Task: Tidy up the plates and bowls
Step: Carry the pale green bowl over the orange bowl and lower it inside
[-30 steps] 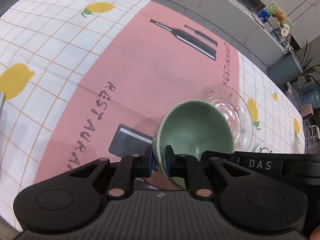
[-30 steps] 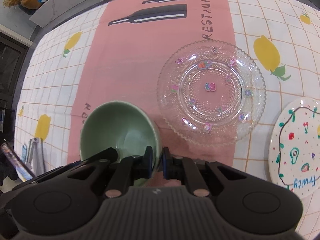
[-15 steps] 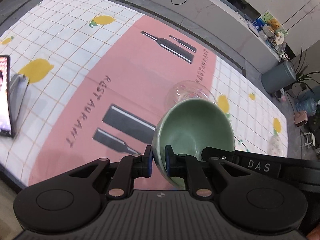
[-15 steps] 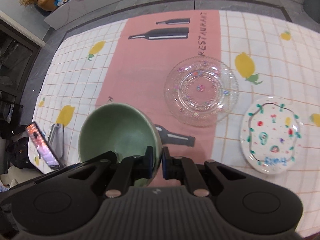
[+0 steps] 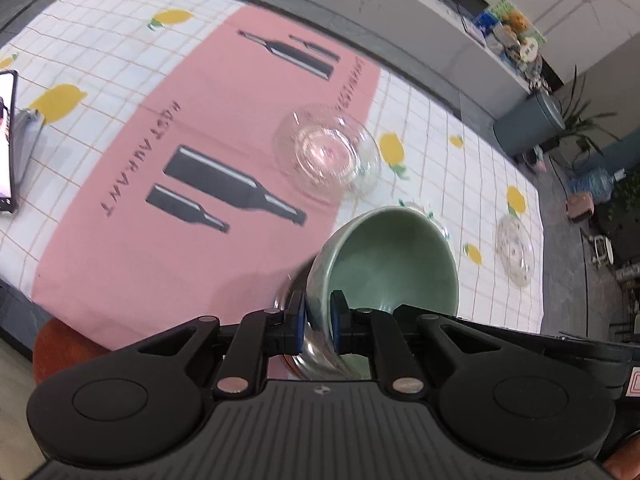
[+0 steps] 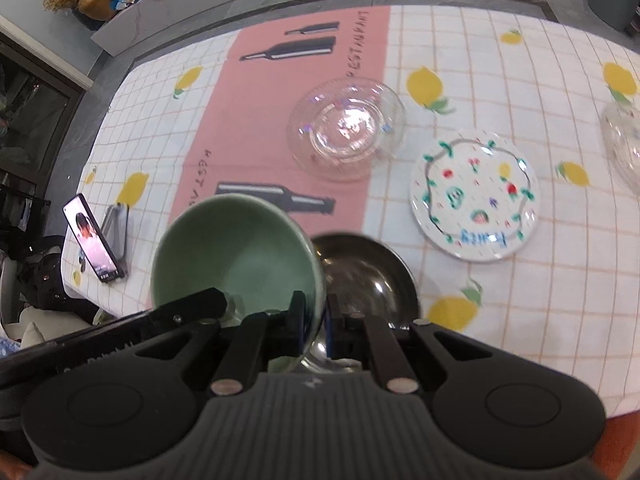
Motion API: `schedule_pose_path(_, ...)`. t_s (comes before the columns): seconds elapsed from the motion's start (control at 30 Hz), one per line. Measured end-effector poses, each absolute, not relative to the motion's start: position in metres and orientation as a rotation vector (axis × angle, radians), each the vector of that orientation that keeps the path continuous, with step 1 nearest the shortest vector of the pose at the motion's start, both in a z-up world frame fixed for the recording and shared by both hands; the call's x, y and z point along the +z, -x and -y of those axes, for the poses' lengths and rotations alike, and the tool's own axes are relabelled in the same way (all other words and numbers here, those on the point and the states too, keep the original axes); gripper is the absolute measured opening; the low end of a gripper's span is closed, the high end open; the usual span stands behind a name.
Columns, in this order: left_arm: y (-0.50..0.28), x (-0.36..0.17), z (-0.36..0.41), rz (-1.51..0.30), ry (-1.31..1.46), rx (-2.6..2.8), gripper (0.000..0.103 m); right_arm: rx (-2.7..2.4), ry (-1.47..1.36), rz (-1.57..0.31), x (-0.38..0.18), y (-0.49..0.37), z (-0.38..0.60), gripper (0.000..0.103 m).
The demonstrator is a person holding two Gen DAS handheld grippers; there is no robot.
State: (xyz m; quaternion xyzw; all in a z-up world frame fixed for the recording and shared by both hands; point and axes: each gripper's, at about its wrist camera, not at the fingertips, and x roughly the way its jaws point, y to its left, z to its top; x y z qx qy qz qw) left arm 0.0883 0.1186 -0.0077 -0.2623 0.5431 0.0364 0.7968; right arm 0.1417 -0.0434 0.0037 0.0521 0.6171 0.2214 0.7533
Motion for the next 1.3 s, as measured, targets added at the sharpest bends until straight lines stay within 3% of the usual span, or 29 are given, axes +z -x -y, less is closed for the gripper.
schedule_pose_path(0.57, -0.097, -0.053, -0.102, -1.273, 0.518, 0.099, 0.014, 0.431, -0.162, -1.412, -0.05, -0.14, 0.061, 0.006)
schedule_pose_path(1.3, -0.106, -0.063, -0.098, -1.3, 0.429, 0.054, 0.018, 0.362, -0.119, -1.438, -0.077, -0.152, 0.05, 0.006)
